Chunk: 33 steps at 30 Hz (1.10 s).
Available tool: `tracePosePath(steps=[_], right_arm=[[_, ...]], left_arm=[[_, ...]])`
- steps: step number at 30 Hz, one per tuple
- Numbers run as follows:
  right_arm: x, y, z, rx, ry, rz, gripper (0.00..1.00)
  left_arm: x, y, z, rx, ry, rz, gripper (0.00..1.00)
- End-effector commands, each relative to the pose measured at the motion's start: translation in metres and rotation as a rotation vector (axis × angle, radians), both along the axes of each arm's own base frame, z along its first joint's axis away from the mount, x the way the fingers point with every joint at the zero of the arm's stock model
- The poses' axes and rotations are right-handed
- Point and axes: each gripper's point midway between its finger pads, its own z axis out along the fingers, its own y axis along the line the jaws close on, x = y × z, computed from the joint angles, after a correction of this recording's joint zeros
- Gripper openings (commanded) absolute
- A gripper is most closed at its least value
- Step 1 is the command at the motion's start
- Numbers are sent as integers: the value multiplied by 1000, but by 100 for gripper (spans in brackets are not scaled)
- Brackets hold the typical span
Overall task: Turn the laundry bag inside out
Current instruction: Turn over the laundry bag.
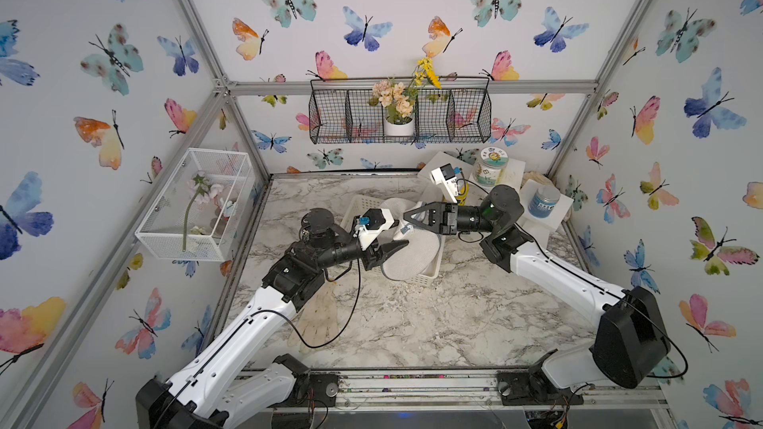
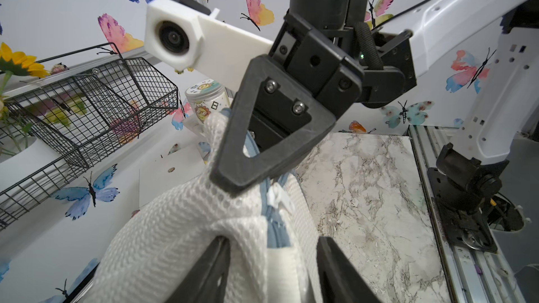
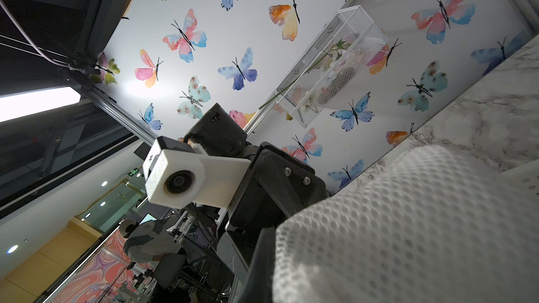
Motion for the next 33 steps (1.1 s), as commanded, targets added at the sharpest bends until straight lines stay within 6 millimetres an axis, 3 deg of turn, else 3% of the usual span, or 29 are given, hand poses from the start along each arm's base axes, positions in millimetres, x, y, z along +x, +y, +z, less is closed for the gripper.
tracePosePath(steps=[1,7,16,18,21,24,27,29,31,33], right_arm=[[-7,2,13,36,-57,30,2],[-4,3,5,21,-51,23,2],[-2,4,-4,-20,-62,-4,2],[5,3,-8,-54,-82,-56,11],[27,-4,-14,-159,-138,-236,40],[51,-29,-19,-273,-194,-481,55],[70,-67,-28,-370,-225,-737,57],[70,-84,-31,-409,-258,-813,57],[62,-87,-31,-416,-271,-797,54],[45,-73,-26,-373,-264,-671,50]], left_arm=[[-1,-2,11,-29,-10,-12,44],[0,-4,14,-48,-1,-17,41],[-1,-5,17,-55,9,-29,6],[0,-5,16,-53,17,-23,0],[6,-3,13,-49,38,15,0],[14,0,6,-36,75,65,0],[23,3,-3,-18,111,118,0],[27,5,-7,-12,121,144,0],[32,8,-7,-12,112,179,0],[35,9,-4,-17,95,199,0]])
